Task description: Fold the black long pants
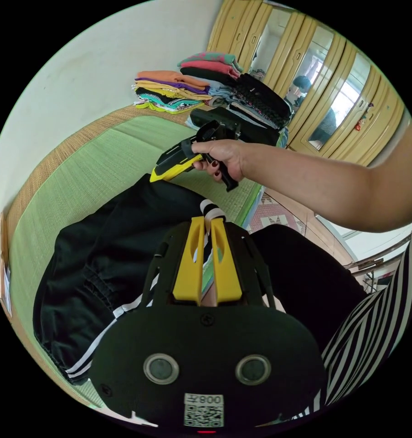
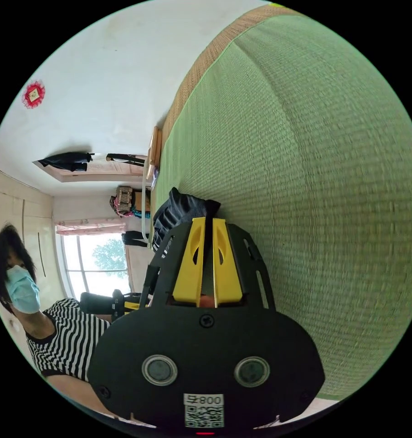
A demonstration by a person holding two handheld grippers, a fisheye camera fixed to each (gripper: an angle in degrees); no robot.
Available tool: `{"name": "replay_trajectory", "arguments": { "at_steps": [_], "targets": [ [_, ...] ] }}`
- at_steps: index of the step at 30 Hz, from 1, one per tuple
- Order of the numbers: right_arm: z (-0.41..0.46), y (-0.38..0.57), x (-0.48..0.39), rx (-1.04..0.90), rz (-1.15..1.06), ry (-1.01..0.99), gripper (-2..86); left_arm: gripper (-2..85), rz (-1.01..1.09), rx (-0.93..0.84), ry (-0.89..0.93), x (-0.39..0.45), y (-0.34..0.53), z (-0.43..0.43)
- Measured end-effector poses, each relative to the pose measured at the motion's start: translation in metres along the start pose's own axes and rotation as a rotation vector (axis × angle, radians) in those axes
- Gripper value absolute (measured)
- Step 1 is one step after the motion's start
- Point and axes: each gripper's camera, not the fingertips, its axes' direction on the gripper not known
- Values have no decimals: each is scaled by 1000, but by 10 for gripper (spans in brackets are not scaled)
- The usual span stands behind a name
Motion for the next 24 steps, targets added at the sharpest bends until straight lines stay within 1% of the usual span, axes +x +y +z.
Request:
{"name": "replay_trajectory", "arguments": {
  "at_steps": [7, 12, 18, 20, 24],
  "targets": [
    [-62, 14, -68, 142, -9, 9, 24, 24, 9, 99, 72, -35, 39, 15],
    [-75, 15, -144, 219, -45, -40, 23, 24, -66, 196, 136, -80, 85, 8],
    [-38, -16, -278, 186, -198, -77, 23, 23, -285, 352, 206, -157, 177, -12],
    [-11, -36, -331, 149, -251, -63, 23, 22, -404, 418, 220, -190, 222, -18],
    [44, -69, -401, 75, -304, -54, 23, 22, -586, 520, 219, -241, 291, -20]
  ]
}}
